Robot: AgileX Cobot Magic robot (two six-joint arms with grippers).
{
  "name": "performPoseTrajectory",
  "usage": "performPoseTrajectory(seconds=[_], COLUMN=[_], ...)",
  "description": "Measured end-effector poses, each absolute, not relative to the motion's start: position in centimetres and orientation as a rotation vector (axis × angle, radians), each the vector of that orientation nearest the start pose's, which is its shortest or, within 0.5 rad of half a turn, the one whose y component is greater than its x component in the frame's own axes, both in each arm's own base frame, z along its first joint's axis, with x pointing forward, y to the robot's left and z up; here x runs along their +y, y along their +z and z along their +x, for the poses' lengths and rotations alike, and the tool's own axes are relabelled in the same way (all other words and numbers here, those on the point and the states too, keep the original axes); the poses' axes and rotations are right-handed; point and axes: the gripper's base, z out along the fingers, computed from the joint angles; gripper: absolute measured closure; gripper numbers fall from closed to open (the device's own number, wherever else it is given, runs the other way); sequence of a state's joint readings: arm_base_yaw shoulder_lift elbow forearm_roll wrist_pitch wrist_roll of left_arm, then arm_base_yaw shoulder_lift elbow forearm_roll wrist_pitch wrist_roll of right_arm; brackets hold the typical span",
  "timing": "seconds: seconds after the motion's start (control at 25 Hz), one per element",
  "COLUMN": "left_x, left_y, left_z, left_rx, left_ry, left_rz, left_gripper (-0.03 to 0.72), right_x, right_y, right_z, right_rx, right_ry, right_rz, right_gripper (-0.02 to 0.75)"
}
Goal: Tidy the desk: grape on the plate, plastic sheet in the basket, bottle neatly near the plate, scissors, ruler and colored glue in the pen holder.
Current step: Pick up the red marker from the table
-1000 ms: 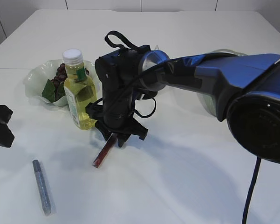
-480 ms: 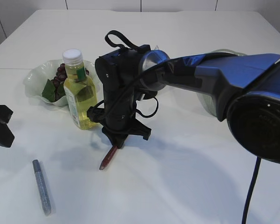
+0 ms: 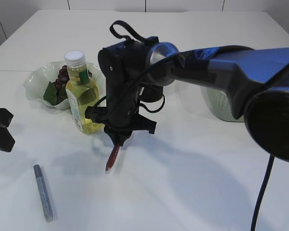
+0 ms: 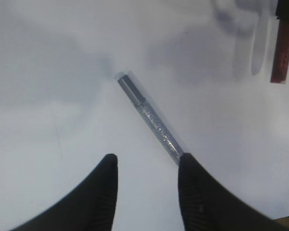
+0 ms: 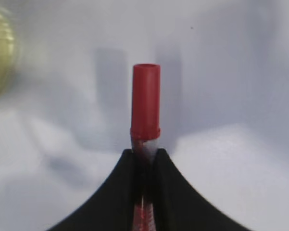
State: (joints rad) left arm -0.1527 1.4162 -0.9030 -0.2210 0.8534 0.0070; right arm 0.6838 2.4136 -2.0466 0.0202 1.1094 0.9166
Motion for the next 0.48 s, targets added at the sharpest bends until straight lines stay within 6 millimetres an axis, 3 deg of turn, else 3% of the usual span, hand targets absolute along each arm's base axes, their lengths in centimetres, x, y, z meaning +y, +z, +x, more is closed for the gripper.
performPoseTrajectory(seconds=[0.24,0.48], left_x=[-5.4,-5.4], left_y=[23.9,23.9], left_z=[25.4,25.4], left_rx=[2.85,2.85], left_ry=[-0.298,-0.298], left_rz=[0.055,0.055], left_gripper=[0.379,0.379], right_x=[30.6,27.3], right_y=[18.8,22.5], right_z=[38.9,40.6], right_rx=[2.951,2.916], right_ry=[0.282,0.51], right_rz=[0.092,-0.06], right_gripper=[0.649,0.65])
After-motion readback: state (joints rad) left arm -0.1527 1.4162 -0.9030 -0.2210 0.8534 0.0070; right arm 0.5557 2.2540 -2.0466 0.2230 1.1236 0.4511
